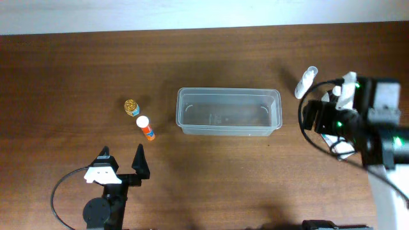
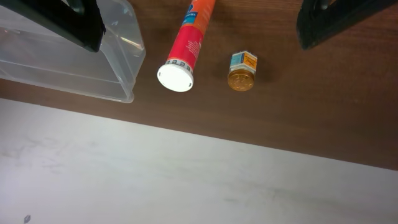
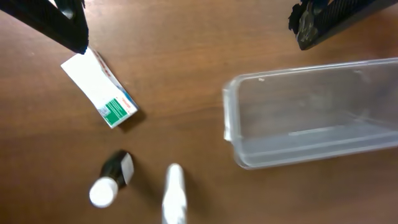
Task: Pack container
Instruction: 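Move the right gripper over the white spray bottle and grasp it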
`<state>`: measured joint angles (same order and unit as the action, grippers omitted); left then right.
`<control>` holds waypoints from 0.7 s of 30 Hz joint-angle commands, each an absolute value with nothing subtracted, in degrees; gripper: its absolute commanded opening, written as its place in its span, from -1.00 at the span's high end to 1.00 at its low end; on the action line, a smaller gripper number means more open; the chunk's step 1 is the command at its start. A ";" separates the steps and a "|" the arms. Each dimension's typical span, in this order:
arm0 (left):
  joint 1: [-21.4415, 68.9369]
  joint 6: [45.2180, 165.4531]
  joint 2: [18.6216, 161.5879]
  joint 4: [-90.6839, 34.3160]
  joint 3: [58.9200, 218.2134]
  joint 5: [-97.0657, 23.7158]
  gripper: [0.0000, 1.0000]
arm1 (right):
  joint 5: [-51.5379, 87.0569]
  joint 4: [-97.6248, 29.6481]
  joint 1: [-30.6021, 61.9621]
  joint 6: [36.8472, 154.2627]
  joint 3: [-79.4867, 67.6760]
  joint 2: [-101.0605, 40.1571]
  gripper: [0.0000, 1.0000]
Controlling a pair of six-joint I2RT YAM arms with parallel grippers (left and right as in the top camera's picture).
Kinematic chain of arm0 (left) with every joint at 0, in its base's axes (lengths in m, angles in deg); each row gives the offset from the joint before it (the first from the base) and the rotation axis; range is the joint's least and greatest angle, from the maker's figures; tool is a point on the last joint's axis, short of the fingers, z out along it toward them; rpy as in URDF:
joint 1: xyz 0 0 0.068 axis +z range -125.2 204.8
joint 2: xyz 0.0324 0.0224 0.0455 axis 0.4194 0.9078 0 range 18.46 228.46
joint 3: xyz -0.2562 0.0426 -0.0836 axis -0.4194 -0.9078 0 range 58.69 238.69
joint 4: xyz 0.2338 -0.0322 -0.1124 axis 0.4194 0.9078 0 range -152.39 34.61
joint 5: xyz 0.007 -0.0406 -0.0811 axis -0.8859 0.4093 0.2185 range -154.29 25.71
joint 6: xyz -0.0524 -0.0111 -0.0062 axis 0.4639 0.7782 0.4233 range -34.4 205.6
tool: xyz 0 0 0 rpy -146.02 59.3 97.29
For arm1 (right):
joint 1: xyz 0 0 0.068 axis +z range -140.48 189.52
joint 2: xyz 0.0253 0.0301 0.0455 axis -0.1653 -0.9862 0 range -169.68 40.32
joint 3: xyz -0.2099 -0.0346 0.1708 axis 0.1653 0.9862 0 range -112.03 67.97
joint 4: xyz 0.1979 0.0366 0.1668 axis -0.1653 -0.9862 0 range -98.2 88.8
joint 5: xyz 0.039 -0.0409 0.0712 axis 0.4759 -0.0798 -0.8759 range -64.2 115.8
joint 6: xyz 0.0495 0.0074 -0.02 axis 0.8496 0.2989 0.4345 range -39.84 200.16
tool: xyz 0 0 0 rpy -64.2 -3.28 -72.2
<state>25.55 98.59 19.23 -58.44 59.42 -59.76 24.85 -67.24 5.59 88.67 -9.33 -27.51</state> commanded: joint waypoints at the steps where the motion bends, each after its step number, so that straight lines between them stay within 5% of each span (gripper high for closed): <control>1: 25.81 97.70 18.75 -58.27 59.20 -59.12 -0.99 | 29.51 -67.68 5.29 88.08 -10.46 -32.39 -0.97; 21: 25.81 97.70 18.75 -58.27 59.20 -59.12 -0.99 | 21.70 -66.59 2.36 88.04 -10.42 -48.45 -0.97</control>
